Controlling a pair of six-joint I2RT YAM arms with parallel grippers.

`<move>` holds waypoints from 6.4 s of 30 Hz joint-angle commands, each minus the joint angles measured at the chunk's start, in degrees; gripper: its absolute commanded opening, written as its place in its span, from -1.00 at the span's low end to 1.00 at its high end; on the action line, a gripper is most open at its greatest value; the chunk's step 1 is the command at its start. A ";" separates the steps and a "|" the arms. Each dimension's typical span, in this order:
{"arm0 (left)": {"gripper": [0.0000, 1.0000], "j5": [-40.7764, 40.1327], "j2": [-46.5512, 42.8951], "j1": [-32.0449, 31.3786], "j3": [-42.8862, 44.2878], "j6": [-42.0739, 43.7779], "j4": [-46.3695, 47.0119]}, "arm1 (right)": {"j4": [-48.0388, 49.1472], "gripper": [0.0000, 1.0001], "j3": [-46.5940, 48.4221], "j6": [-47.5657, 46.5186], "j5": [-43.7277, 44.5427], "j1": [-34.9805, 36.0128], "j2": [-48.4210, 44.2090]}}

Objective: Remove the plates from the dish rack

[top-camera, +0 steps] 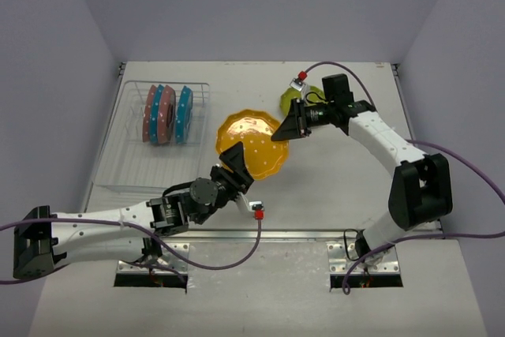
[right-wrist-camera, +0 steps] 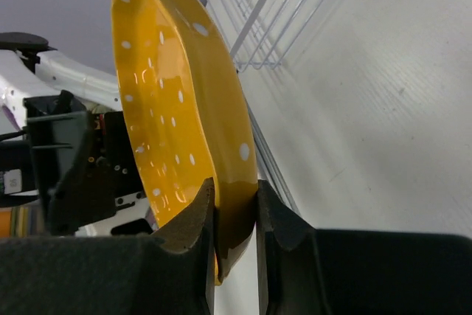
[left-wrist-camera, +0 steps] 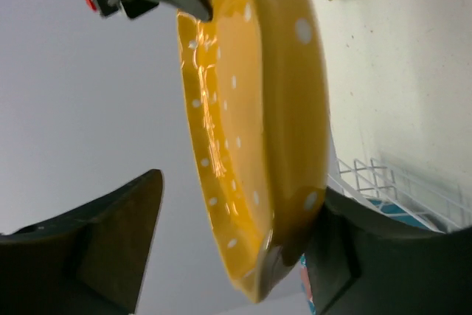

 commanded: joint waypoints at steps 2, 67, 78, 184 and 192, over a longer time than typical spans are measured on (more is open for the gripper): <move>0.80 -8.49 -2.93 -0.14 3.67 -8.75 3.77 | 2.70 -1.00 0.50 3.71 -2.67 -4.68 0.36; 1.00 22.94 8.27 55.97 46.28 -92.61 -58.24 | 4.64 0.39 23.80 -12.15 48.24 -21.03 25.53; 0.73 24.32 16.08 68.50 49.94 -94.73 -58.74 | 3.51 0.50 15.56 -17.38 44.38 -17.12 12.29; -1.00 8.02 11.48 43.37 46.71 -39.76 -30.02 | -2.77 0.98 2.12 -7.05 18.88 -16.77 -11.19; -1.00 -1.22 -1.47 14.77 26.50 -6.90 -14.07 | -3.08 0.98 3.88 -3.26 8.90 -16.86 -8.85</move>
